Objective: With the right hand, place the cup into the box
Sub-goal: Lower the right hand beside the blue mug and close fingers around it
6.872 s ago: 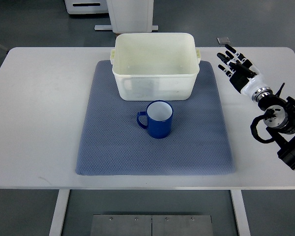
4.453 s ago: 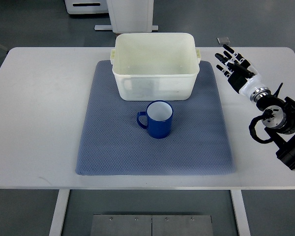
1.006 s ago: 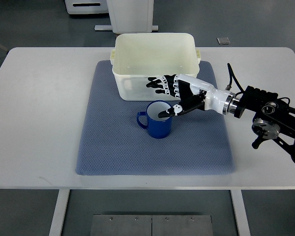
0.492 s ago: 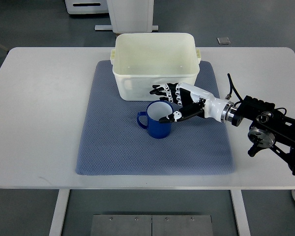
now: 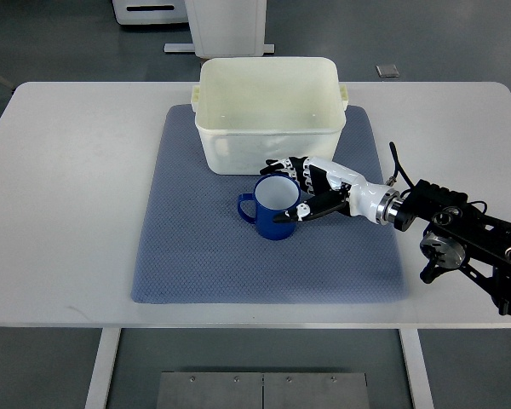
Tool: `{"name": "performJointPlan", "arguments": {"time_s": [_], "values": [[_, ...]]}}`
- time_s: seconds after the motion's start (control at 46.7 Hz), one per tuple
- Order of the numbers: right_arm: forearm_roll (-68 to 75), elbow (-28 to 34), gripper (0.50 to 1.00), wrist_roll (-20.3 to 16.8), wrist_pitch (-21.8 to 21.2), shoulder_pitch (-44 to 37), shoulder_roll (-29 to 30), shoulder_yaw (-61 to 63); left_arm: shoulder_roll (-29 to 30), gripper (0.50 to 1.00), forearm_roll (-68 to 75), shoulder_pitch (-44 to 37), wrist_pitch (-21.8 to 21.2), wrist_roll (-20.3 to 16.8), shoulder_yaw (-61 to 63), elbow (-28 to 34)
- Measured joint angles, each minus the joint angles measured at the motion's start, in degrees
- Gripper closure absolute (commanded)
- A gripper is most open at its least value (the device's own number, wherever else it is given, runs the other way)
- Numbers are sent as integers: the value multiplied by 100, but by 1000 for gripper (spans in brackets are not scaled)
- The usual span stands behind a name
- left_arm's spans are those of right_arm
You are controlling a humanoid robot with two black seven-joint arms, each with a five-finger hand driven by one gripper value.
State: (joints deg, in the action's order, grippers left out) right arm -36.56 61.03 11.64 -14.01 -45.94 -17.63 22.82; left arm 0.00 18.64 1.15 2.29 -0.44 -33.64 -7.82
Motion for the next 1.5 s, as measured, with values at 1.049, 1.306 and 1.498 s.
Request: {"name": "performJointPlan", "arguments": {"time_s": [1.049,1.306,1.498], "values": [[33,-214,505,-48,9,-47,141,39,0,500,1,-1,0,0,1,0],[11,-417,505,-26,13,51,278,3,0,500,1,-1,0,0,0,0],[9,-512,542,-6,13,64,364,-1,0,500,-1,0,0,0,3,0]]}}
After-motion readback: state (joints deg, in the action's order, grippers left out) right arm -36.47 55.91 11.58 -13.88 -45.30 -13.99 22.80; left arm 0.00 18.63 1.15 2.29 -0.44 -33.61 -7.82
